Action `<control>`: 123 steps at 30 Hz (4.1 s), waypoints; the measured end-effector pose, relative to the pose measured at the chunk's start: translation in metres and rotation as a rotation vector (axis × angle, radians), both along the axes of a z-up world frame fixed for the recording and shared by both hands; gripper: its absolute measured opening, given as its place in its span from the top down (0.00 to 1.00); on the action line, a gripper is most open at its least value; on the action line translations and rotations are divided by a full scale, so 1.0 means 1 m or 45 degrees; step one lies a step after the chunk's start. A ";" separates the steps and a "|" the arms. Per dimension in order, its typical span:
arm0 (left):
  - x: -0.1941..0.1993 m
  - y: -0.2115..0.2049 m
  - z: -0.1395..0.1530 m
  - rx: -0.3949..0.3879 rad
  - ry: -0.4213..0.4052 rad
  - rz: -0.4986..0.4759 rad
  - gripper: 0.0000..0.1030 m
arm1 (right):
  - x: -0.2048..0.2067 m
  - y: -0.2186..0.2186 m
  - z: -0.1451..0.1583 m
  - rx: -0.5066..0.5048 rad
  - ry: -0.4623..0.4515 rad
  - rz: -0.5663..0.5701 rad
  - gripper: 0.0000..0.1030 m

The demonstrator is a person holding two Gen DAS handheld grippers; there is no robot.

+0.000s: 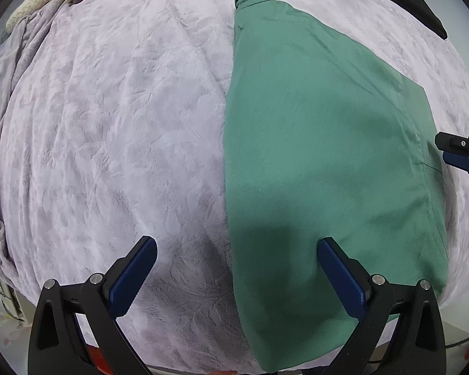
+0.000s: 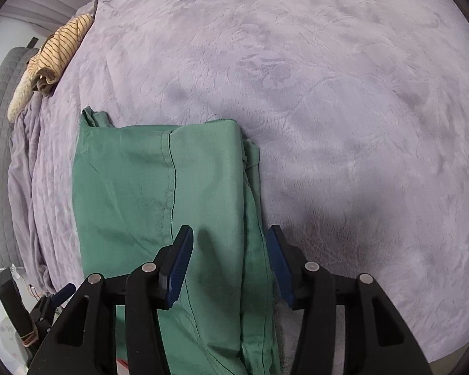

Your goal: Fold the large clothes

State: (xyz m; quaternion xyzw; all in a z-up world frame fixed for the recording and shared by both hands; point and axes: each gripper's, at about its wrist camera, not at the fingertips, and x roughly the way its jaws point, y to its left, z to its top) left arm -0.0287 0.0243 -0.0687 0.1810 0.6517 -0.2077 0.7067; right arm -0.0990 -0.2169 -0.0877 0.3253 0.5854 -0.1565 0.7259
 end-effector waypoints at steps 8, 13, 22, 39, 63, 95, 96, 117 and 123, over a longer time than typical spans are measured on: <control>-0.003 0.002 0.002 0.013 0.006 -0.013 0.00 | -0.027 0.016 0.001 0.007 0.060 -0.014 0.45; -0.011 0.005 0.003 0.023 0.019 -0.011 0.00 | -0.043 0.031 0.000 0.008 0.093 -0.003 0.45; -0.023 0.018 0.005 0.052 0.026 -0.030 0.00 | -0.064 0.051 -0.010 0.002 0.168 0.025 0.36; -0.013 0.024 0.044 0.024 -0.066 -0.040 0.00 | -0.051 0.073 0.039 -0.143 0.093 0.014 0.15; -0.019 -0.003 0.078 -0.028 -0.140 -0.126 0.00 | -0.035 0.102 0.088 -0.439 0.123 0.052 0.14; -0.020 -0.002 0.079 -0.018 -0.140 -0.125 0.00 | -0.036 0.108 0.086 -0.427 0.141 0.053 0.14; -0.020 -0.002 0.079 -0.019 -0.140 -0.125 0.00 | -0.035 0.107 0.086 -0.428 0.142 0.055 0.14; -0.019 0.000 0.076 -0.012 -0.138 -0.113 0.00 | -0.033 0.106 0.085 -0.430 0.149 0.066 0.14; -0.019 0.000 0.076 -0.009 -0.138 -0.113 0.00 | -0.033 0.106 0.085 -0.428 0.149 0.069 0.14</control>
